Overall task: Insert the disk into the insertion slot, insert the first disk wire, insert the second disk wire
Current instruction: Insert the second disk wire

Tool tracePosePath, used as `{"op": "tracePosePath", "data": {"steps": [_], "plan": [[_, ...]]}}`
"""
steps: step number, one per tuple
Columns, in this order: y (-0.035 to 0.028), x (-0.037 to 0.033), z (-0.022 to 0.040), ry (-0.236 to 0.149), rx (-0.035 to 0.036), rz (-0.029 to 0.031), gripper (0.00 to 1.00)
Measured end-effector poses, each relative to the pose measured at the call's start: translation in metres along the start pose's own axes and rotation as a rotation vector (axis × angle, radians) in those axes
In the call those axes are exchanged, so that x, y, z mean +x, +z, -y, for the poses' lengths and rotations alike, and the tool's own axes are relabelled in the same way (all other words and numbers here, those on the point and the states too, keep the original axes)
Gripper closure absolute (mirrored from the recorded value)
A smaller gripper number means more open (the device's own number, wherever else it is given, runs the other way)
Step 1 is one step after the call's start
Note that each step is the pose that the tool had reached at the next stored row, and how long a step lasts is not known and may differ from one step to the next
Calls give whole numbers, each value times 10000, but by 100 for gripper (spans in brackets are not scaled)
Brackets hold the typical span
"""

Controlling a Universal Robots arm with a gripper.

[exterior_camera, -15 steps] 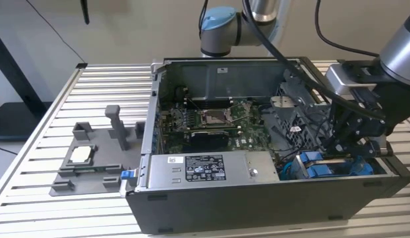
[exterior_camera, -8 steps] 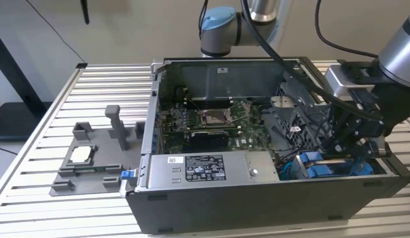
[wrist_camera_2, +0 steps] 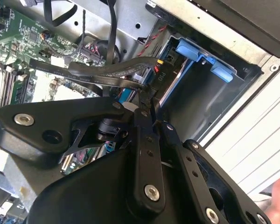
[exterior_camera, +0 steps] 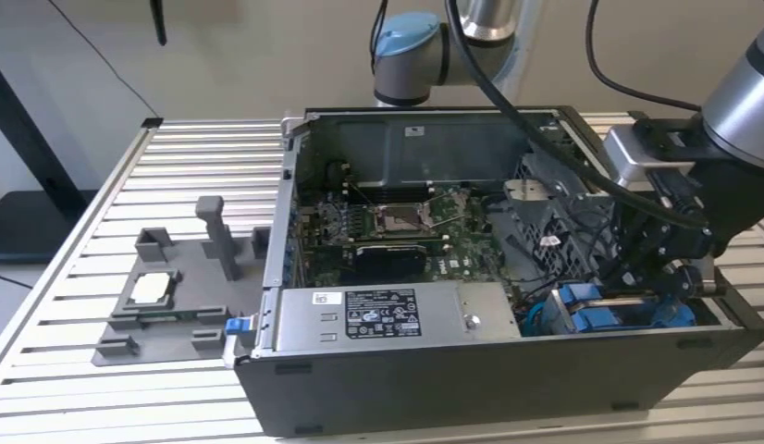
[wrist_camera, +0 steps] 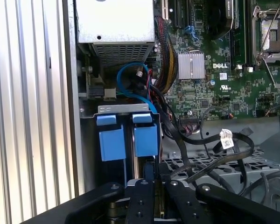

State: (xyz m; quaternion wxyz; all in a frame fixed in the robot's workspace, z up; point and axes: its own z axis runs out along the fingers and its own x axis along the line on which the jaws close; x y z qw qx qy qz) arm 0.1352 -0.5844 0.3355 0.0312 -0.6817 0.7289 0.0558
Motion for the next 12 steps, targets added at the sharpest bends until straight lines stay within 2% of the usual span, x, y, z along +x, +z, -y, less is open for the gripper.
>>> {"op": "tracePosePath", "data": {"steps": [5,6,7,12], "plan": [[5,1,0,0,0,6,82],[4,1,0,0,0,4,76],[-3,0,0,1,0,2,76],[-117,-14,-5,1,0,2,76]]}}
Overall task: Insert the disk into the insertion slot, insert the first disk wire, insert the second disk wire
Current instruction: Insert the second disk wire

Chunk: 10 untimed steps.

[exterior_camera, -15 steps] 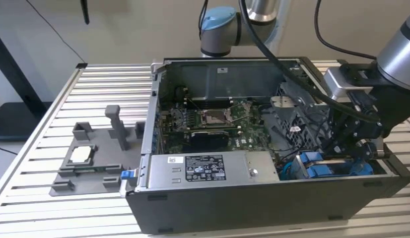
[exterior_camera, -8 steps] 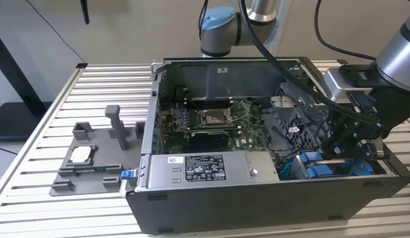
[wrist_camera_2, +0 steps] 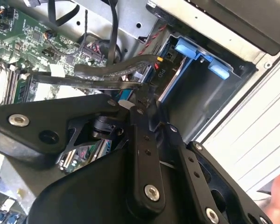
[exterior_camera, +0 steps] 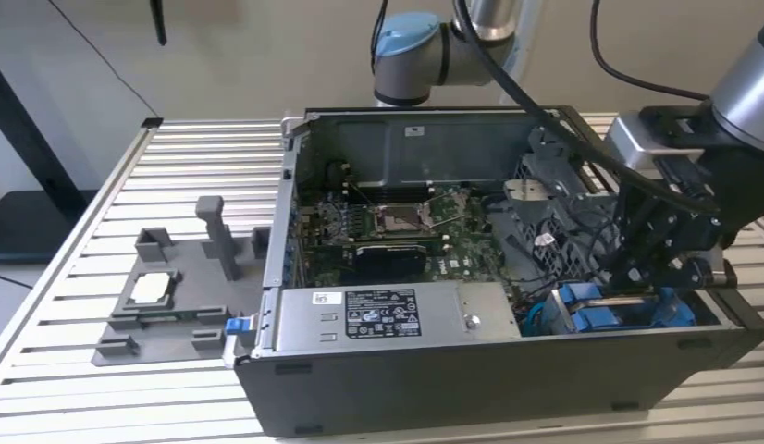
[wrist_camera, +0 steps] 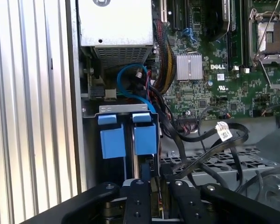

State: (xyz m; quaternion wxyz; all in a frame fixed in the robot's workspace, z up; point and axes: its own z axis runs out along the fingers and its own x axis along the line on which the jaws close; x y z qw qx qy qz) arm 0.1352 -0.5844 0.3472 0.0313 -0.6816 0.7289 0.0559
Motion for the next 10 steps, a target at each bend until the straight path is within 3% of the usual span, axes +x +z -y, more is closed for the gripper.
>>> {"op": "tracePosePath", "data": {"steps": [6,10], "plan": [[-141,-17,-5,-1,0,-2,76],[-183,-24,-6,-3,6,-10,76]]}}
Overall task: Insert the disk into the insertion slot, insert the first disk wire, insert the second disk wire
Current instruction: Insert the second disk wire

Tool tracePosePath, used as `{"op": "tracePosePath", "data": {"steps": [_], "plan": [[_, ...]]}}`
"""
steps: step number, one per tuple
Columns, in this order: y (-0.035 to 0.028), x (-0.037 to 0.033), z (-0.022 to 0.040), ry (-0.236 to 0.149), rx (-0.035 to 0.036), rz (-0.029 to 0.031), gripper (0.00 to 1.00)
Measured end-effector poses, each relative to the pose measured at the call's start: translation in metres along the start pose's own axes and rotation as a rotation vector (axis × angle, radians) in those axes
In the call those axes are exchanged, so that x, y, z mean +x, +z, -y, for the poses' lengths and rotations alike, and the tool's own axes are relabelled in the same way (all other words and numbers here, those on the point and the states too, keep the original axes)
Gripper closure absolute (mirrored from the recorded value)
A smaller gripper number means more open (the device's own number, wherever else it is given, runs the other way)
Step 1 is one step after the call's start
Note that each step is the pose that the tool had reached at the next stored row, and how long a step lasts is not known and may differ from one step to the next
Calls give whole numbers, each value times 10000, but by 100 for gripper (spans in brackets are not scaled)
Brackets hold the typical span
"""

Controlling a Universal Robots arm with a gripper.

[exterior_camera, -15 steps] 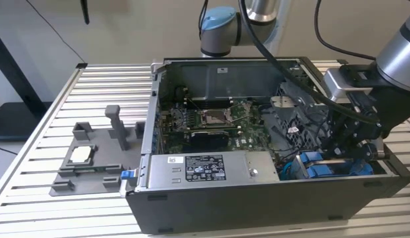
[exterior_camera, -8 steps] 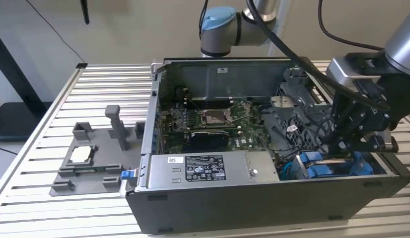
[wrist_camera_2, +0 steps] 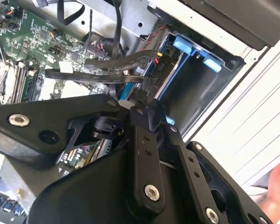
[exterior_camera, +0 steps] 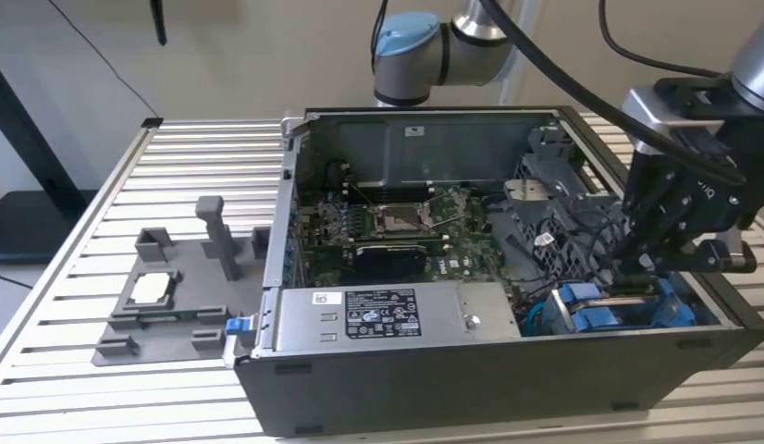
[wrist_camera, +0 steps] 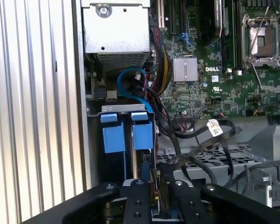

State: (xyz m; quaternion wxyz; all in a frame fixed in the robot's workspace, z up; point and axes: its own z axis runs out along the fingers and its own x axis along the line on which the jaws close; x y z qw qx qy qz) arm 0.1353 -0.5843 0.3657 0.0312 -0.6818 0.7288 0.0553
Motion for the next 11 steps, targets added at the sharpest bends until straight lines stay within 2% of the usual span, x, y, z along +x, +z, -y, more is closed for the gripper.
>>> {"op": "tracePosePath", "data": {"steps": [4,11], "plan": [[-49,-6,-3,2,5,-6,76],[-54,-8,-3,0,20,-6,76]]}}
